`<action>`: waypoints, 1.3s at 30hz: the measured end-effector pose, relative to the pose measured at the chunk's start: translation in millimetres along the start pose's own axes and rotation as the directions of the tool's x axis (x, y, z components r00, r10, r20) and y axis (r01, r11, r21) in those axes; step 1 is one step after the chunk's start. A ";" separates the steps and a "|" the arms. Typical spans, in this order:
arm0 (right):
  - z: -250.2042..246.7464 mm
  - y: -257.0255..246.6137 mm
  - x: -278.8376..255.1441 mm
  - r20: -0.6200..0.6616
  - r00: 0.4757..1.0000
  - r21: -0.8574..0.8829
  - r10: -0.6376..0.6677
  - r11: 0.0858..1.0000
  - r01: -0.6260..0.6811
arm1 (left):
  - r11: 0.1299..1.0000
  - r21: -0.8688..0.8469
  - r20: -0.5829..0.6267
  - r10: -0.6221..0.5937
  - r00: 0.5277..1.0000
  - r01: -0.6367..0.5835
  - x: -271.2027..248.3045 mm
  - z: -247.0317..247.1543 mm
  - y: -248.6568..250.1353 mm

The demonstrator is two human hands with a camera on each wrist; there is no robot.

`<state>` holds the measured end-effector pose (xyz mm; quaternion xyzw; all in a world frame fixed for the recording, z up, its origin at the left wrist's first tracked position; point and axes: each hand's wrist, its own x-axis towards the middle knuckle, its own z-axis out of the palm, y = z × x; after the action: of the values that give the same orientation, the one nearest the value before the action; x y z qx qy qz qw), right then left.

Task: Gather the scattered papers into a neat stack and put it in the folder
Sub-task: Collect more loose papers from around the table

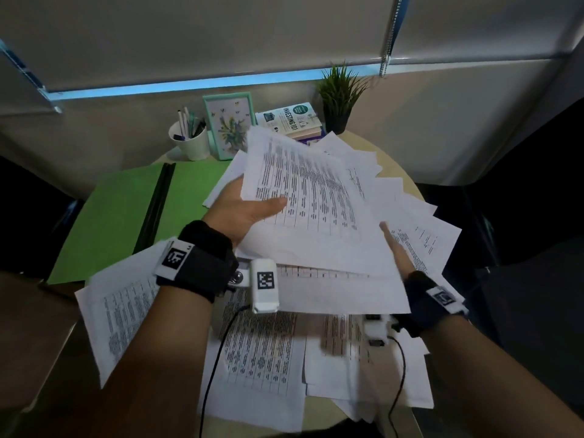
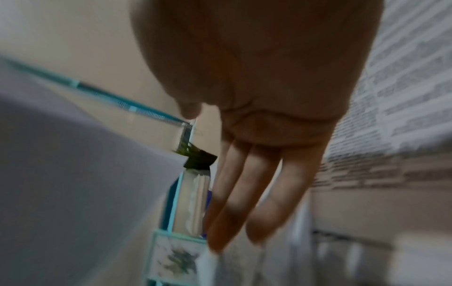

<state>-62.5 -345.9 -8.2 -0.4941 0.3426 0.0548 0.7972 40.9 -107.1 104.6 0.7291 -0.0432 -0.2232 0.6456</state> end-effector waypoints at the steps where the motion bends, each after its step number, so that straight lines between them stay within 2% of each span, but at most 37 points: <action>1: -0.9 -2.7 2.7 0.070 0.997 0.046 0.017 0.999 -0.020 | 0.999 0.033 0.003 -0.041 0.999 0.041 2.9 -2.8 -14.8; 4: 10.3 -20.6 -3.7 0.251 0.968 0.124 0.022 0.991 -0.055 | 0.970 0.169 0.040 -0.184 0.982 0.174 4.2 -7.1 -54.7; 5: 10.8 -18.5 2.6 0.264 0.964 0.071 -0.033 0.997 0.015 | 0.951 0.227 0.046 -0.224 0.974 0.208 1.0 -6.7 -64.0; 7: 13.1 -15.1 13.1 0.211 0.966 -0.091 -0.149 0.981 0.171 | 0.934 0.275 0.047 -0.249 0.967 0.227 -6.5 -5.6 -78.0; 9: 14.6 -14.7 14.5 0.167 0.954 -0.221 -0.250 0.933 0.283 | 0.952 0.235 0.021 -0.205 0.979 0.194 -13.3 -4.4 -83.2; 12: 11.7 -20.8 13.8 0.154 0.937 -0.242 -0.315 0.907 0.345 | 0.973 0.187 -0.088 -0.123 0.989 0.137 -22.2 -5.7 -76.5; 15: 10.6 -33.9 9.9 0.177 0.903 -0.261 -0.391 0.866 0.426 | 0.980 0.182 -0.074 -0.062 0.995 0.075 -35.0 -8.6 -67.1; 18: 15.8 -51.2 -0.1 0.202 0.849 -0.314 -0.488 0.789 0.528 | 0.977 0.208 -0.096 0.071 0.993 -0.050 -43.2 -9.1 -54.0; 22: 29.5 -64.2 -17.9 0.304 0.787 -0.317 -0.537 0.721 0.615 | 0.976 0.087 -0.239 0.215 0.947 -0.200 -42.5 -8.8 -35.1; 25: 36.8 -69.1 -25.5 0.273 0.745 -0.248 -0.608 0.704 0.666 | 0.958 0.079 -0.330 0.285 0.900 -0.275 -41.1 -9.2 -26.9; 29: 50.3 -66.9 -29.1 0.218 0.705 -0.305 -0.675 0.639 0.706 | 0.921 0.275 -0.421 0.372 0.827 -0.275 -39.9 -0.8 -24.2; 33: 65.6 -60.1 -36.0 0.229 0.675 -0.373 -0.701 0.578 0.726 | 0.941 0.230 -0.520 0.334 0.786 -0.247 -34.2 8.2 -22.1; 36: 64.0 -45.2 -31.3 0.212 0.684 -0.406 -0.698 0.573 0.712 | 0.945 0.261 -0.520 0.309 0.796 -0.196 -34.6 11.8 -25.2; 39: 55.8 -25.5 -25.7 0.221 0.741 -0.442 -0.634 0.612 0.655 | 0.941 0.309 -0.480 0.278 0.832 -0.136 -33.5 10.5 -41.2</action>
<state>-43.7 -306.3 41.8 -0.7683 0.0994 -0.1396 0.6167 -2.5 -98.3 73.3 0.8316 0.0232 0.0602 0.5517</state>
